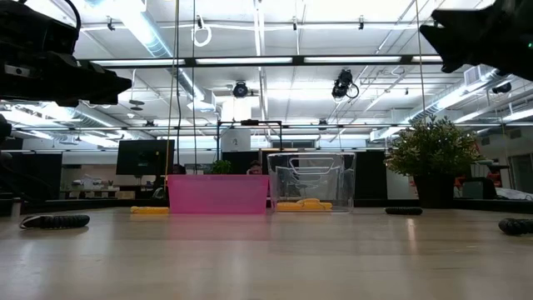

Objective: Sort spring keychains
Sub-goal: Put the yellow spring keychain into the transparent bin

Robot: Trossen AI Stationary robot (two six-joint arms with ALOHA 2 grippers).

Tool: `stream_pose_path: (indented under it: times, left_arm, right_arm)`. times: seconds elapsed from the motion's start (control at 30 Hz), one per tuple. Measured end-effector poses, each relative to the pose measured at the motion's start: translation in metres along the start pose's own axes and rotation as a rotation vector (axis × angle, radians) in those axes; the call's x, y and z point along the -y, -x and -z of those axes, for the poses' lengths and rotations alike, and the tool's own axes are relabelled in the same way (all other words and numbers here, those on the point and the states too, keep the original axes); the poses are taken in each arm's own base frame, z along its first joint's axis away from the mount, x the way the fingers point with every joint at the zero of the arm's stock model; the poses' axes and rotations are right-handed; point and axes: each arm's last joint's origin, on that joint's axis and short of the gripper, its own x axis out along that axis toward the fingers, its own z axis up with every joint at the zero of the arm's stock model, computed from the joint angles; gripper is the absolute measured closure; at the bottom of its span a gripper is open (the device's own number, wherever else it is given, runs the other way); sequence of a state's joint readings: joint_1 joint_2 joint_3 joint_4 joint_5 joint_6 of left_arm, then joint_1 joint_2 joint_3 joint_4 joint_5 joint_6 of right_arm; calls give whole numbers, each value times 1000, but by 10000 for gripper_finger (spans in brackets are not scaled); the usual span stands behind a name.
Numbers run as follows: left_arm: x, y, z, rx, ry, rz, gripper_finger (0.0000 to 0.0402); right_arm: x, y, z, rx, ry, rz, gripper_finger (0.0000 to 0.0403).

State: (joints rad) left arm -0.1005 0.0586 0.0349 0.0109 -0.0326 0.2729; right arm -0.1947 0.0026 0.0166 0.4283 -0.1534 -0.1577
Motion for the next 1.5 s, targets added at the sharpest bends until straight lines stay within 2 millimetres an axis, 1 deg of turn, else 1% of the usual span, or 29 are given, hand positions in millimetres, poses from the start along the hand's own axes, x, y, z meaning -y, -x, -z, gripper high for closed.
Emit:
stream_pose_path:
  times: [0.13, 0.33, 0.63, 0.77, 0.93, 1.33, 1.5]
  left_arm:
    - [0, 0, 0, 0, 0, 0, 289]
    - [0, 0, 0, 1, 0, 0, 289]
    - [0, 0, 0, 1, 0, -1, 289]
    - [0, 0, 0, 1, 0, 0, 289]
    - [-1, 0, -4, 43, 1, -12, 289]
    - [-1, 0, -4, 43, 1, -12, 289]
    - [-3, 1, -11, 110, 15, -30, 289]
  right_arm:
    - [-3, 1, 13, -133, 39, -43, 182]
    - [-3, 4, 28, -307, 54, 11, 182]
    - [-5, 8, 39, -422, 93, -2, 182]
    - [-3, 8, 39, -439, 104, 53, 182]
    - [-3, 9, 39, -441, 98, 56, 182]
    - [-3, 9, 39, -440, 79, 61, 182]
    - [-3, 9, 39, -439, 53, 67, 182]
